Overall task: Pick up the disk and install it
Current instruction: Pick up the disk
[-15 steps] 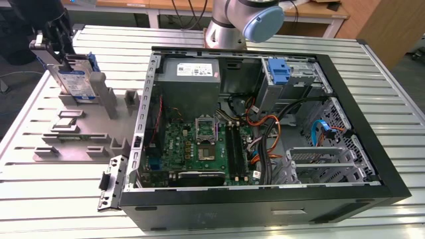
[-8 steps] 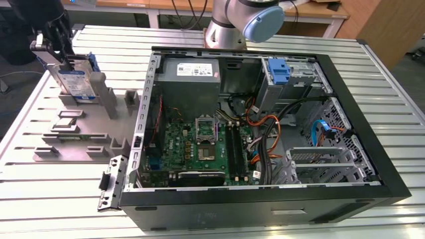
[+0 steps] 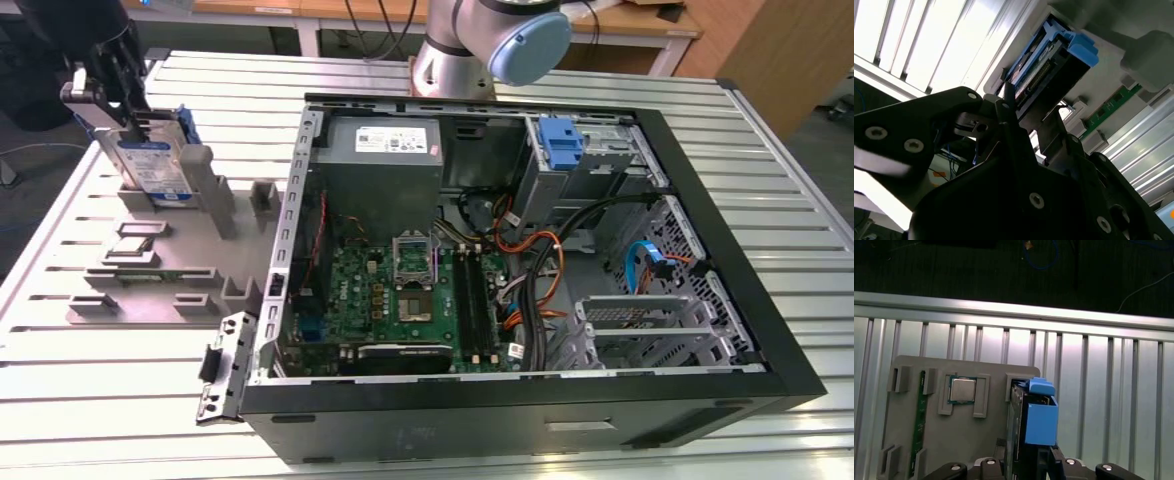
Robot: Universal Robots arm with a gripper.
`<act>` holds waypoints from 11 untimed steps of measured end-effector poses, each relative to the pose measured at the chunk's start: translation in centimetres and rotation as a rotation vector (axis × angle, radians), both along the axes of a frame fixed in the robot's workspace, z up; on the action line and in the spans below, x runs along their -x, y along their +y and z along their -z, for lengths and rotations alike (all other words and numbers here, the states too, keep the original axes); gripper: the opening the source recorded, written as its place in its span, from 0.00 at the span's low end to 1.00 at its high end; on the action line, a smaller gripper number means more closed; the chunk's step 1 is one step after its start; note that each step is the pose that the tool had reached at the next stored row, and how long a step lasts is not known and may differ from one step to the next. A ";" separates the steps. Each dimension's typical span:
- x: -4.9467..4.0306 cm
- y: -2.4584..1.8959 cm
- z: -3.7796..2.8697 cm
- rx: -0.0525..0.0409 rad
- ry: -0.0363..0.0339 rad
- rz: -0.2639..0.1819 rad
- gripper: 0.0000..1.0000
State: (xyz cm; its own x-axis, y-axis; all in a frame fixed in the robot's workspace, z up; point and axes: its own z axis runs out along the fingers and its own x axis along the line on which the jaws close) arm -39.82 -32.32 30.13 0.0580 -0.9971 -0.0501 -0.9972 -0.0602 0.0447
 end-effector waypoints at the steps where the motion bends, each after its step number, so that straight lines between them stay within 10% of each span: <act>1: 0.00 -0.01 0.00 0.0000 0.0001 0.000 0.43; 11: 0.00 -0.08 0.00 0.0000 0.0000 0.000 0.36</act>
